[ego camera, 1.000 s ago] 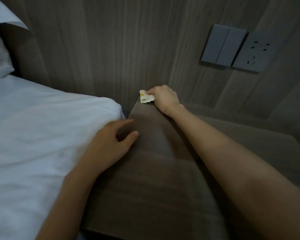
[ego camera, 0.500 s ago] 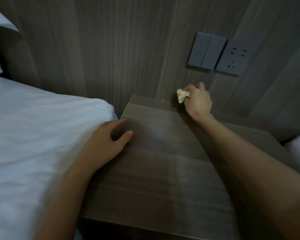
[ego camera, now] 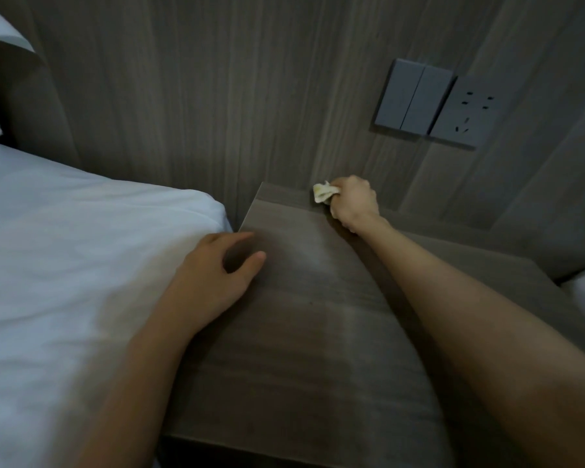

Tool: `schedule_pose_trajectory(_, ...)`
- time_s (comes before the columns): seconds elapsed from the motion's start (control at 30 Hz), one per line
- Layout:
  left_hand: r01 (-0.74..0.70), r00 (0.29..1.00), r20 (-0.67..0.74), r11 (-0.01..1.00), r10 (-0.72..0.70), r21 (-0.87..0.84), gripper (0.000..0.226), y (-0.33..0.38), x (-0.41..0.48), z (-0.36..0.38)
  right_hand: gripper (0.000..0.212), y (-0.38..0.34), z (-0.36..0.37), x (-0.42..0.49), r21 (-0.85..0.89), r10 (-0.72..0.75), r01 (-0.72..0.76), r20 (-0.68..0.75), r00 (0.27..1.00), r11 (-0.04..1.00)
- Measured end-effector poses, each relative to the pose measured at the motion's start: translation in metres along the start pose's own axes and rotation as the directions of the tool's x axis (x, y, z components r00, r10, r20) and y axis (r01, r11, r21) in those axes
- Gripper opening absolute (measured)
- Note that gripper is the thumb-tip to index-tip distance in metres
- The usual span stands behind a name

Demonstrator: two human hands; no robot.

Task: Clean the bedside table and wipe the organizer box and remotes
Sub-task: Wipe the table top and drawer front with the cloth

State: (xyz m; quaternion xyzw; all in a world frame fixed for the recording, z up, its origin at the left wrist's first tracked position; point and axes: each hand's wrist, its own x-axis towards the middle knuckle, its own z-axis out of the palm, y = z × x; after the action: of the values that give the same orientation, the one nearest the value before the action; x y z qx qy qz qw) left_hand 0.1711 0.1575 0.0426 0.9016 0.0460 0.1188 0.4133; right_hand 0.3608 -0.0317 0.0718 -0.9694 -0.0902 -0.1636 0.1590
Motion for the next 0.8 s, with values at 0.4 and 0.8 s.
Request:
schedule_pose_trajectory(0.4,-0.021,1.000,0.012,1.000,0.021,0.013,0.048,-0.003,0.000,0.001,0.027,-0.025,0.022,0.000,-0.387,-0.181,0.179,0.030,0.983,0.905)
schedule_pose_trajectory(0.8,-0.023,0.999,0.035,1.000,0.024,-0.021,0.045,0.000,-0.003,0.000,0.021,0.001,-0.035,0.001,0.067,-0.018,0.007,0.175,0.984,0.998)
